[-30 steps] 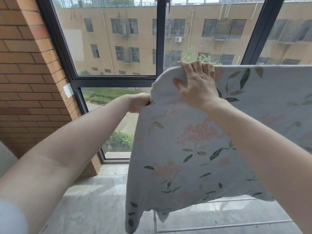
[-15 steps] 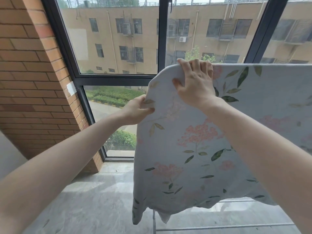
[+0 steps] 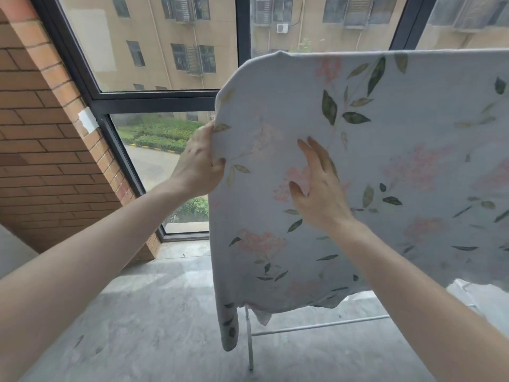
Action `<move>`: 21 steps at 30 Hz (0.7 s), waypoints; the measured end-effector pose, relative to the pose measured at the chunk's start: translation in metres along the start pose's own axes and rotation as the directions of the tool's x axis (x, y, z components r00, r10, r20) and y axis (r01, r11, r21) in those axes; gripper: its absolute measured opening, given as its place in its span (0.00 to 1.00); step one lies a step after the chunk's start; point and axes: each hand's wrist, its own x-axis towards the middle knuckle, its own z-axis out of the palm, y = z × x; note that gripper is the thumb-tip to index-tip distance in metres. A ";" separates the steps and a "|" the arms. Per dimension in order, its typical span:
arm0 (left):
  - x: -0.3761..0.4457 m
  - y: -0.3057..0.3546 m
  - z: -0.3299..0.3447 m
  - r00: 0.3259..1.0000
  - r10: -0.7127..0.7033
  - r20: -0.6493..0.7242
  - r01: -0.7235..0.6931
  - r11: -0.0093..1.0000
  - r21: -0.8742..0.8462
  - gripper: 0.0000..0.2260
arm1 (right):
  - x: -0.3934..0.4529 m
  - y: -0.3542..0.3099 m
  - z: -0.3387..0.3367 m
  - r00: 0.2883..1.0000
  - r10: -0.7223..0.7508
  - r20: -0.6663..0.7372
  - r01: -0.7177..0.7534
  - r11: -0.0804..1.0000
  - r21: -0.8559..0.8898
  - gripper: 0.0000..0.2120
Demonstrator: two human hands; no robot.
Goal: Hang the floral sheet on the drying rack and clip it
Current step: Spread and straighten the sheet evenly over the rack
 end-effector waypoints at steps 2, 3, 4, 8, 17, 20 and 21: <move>-0.022 -0.001 0.011 0.992 0.088 -0.092 -0.086 0.996 0.019 0.36 | -0.035 0.022 0.011 0.988 0.112 0.103 -0.122 0.988 0.091 0.34; -0.035 -0.002 0.018 0.987 0.115 -0.111 -0.112 0.993 0.032 0.37 | -0.053 0.031 0.018 0.977 0.159 0.140 -0.176 0.977 0.118 0.33; -0.049 -0.002 0.026 0.986 0.131 -0.105 -0.127 0.991 0.042 0.37 | -0.069 0.040 0.026 0.966 0.200 0.165 -0.222 0.966 0.131 0.32; -0.096 -0.008 0.058 0.976 0.155 0.151 -0.157 0.988 0.002 0.27 | -0.127 0.064 0.056 0.893 0.380 0.241 -0.416 0.902 0.119 0.30; -0.124 -0.032 0.102 0.836 0.144 0.529 -0.161 0.987 -0.014 0.17 | -0.184 0.069 0.070 0.751 0.588 0.302 -0.638 0.764 0.100 0.29; -0.115 -0.025 0.120 0.809 0.202 0.553 -0.197 0.978 -0.068 0.17 | -0.193 0.074 0.058 0.728 0.634 0.261 -0.671 0.737 0.079 0.29; -0.112 -0.020 0.126 0.802 0.214 0.557 -0.202 0.976 -0.083 0.17 | -0.196 0.075 0.053 0.724 0.643 0.248 -0.676 0.734 0.070 0.29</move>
